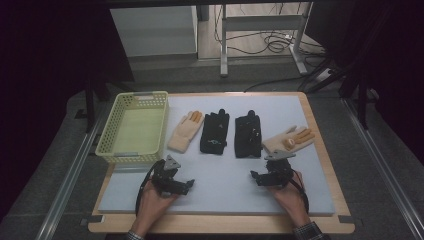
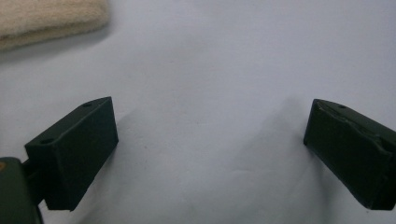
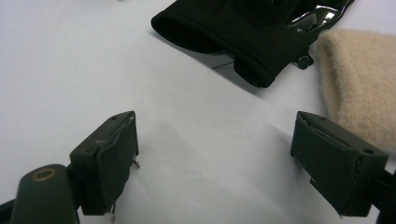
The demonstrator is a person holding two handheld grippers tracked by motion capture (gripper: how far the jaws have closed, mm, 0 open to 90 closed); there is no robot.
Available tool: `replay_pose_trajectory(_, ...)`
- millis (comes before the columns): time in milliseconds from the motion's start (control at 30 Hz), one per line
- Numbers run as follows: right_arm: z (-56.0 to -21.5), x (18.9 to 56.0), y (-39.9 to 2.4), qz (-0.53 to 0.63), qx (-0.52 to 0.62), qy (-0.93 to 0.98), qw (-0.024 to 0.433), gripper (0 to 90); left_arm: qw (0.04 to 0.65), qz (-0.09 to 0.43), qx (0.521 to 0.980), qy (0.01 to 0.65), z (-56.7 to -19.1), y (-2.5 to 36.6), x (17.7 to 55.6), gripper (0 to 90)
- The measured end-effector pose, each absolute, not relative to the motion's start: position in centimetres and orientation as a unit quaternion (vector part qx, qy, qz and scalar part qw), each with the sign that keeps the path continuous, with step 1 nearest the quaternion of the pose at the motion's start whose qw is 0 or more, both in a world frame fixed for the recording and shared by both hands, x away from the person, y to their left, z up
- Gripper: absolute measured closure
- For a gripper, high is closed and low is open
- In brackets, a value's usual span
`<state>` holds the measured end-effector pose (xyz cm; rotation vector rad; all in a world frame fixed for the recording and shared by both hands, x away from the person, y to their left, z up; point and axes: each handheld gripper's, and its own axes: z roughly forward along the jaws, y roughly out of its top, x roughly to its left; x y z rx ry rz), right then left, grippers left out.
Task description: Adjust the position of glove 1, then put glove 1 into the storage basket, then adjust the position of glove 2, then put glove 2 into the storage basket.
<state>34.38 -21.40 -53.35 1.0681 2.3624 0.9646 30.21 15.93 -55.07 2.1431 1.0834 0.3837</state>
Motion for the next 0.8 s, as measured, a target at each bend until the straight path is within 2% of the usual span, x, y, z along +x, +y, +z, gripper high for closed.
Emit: replay_pose_trajectory(800, -53.27, 34.35, -21.30, 0.343, 0.386, 0.836, 0.186, 16.3, 0.348, 0.147, 0.826, 0.419, -55.08, 15.93, 30.19, 3.1)
